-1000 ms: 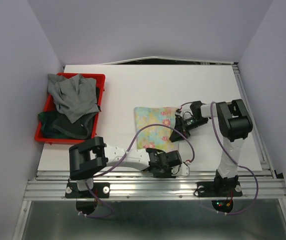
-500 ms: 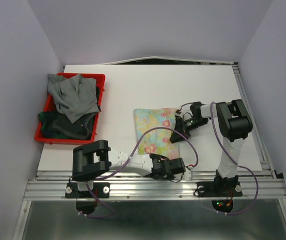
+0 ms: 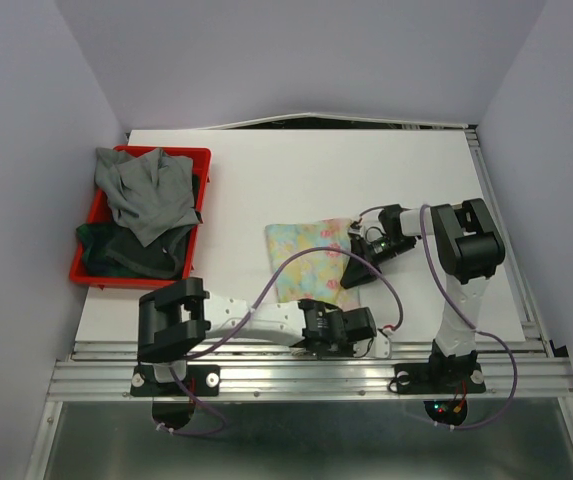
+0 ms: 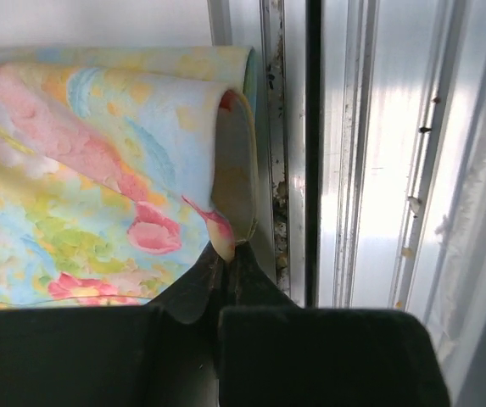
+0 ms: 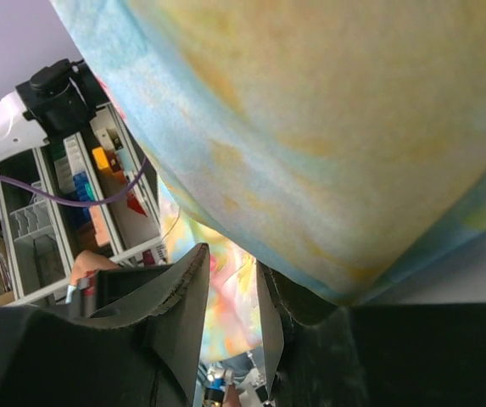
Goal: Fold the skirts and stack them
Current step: Fold the skirt
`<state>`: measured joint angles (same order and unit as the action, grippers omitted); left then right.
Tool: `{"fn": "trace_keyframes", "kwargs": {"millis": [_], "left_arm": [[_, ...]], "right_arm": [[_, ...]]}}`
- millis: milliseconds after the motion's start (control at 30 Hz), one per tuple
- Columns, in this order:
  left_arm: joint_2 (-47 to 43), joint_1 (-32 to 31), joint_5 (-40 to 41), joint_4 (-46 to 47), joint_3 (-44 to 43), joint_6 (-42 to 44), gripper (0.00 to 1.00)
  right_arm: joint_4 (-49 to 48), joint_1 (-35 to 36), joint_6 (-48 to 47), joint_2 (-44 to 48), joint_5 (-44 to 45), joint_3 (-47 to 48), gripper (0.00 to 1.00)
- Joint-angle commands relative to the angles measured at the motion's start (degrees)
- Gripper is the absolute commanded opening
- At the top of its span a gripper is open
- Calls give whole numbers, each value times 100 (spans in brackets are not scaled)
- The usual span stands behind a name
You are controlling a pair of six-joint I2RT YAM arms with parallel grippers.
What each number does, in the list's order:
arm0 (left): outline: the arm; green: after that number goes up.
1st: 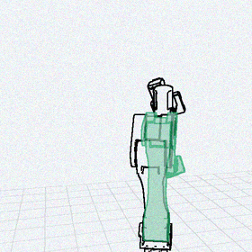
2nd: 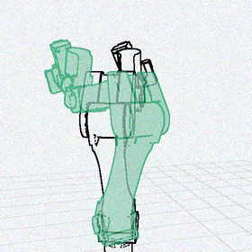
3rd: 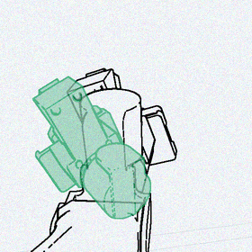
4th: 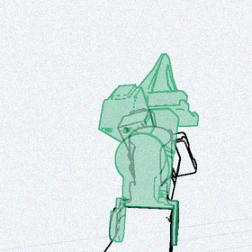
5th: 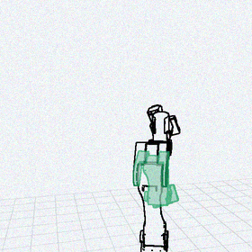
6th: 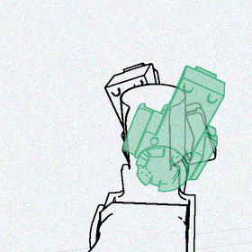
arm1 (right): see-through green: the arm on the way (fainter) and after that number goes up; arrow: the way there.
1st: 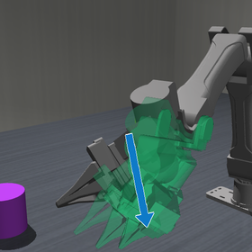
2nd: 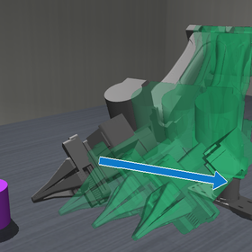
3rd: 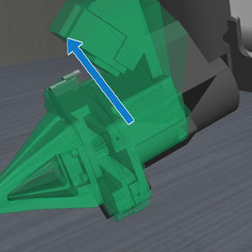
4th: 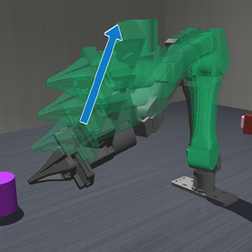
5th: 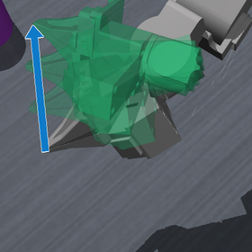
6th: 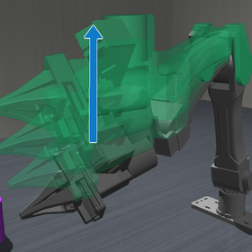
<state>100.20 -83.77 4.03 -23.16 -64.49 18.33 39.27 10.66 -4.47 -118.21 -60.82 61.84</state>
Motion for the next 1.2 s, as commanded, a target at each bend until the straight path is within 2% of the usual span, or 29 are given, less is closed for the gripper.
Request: {"fn": "trace_keyframes", "kwargs": {"millis": [0, 300, 533, 700, 933, 1067, 1167], "left_arm": [[-651, 53, -789, -733, -625, 57, 0], [-801, 843, -887, -1349, -1574, 531, 0], [-678, 1529, -1027, -1359, -1681, 971, 0], [-686, 1574, -1246, -1428, -1760, 1199, 0], [-809, 1557, -1756, -1674, -1778, 1156, 0], [-871, 1539, -1783, -1657, -1594, 1138, 0], [-888, 1539, -1844, -1666, -1575, 1103, 0]], "right_arm": [[-112, 42, -177, -123, 984, -102, 34], [63, 42, -326, -88, 1019, -41, 33], [283, 95, -581, 9, 1124, 56, 33], [520, 95, -643, 184, 1204, 371, 38], [854, 95, -336, 501, 914, 1592, 47], [1048, 95, -177, 273, 782, 2593, 50], [1048, 95, -98, 71, 826, 2999, 50]]}}
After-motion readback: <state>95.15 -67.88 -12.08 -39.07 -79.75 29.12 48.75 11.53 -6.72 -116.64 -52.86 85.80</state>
